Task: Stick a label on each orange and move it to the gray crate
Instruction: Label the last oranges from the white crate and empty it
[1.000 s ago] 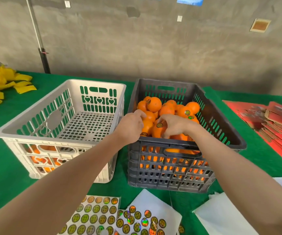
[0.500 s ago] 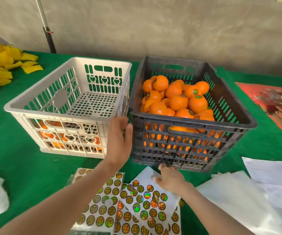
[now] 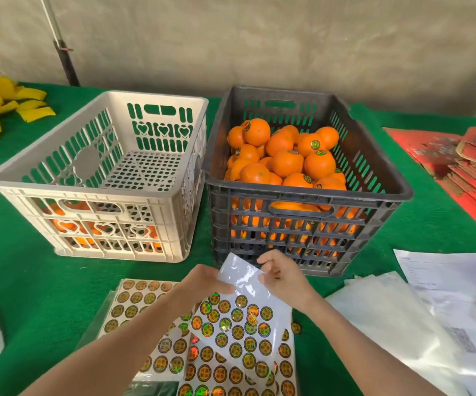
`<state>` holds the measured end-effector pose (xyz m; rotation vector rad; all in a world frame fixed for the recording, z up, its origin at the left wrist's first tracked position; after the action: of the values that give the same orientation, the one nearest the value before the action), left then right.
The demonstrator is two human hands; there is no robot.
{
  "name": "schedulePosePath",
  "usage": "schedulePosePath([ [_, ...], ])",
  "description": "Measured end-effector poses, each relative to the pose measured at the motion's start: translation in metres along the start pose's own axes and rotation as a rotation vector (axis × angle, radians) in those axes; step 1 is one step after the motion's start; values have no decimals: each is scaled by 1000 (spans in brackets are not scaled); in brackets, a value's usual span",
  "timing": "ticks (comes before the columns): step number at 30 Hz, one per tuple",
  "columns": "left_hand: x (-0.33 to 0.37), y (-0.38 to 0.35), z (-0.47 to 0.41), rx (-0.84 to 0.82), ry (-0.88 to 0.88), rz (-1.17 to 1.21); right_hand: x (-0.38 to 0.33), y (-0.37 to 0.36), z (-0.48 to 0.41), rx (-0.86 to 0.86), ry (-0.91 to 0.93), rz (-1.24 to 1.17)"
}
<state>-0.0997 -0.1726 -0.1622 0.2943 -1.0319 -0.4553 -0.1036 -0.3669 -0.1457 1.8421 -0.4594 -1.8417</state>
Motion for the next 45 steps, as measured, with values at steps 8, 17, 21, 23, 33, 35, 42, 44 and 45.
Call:
schedulePosePath([
  [8,9,-4,3,-184,113,218,-9,-13,29,123,622,298],
  [17,9,-4,1,-195,-83,16,-16,-12,33,114,618,235],
  [21,17,0,9,-94,-280,-243,-55,-5,35,219,689,53],
  [23,31,23,24,154,-500,-264,-95,0,32,299,794,-74],
  [33,63,250,43,859,-663,139,-270,-42,-96,36,908,179],
  [35,62,291,19,884,-519,-33,-276,-68,-123,-113,863,364],
  [42,39,336,-78,268,-175,-897,-252,-116,-157,-271,754,572],
  [44,29,331,-103,118,-46,-962,-247,-116,-158,-250,773,537],
  [45,27,329,-113,68,-3,-1027,-246,-117,-160,-243,780,519],
])
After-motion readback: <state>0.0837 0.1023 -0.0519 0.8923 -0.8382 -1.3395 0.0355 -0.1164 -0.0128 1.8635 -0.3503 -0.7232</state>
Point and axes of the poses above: each hand's wrist, its own z-axis away from the middle knuckle, its own y-axis out of the back of the hand, x = y × z, the point moved 2 cm from there along -z, towards the middle knuckle, and after that the axes turned 9 degrees about x, right-handed, at the moved point
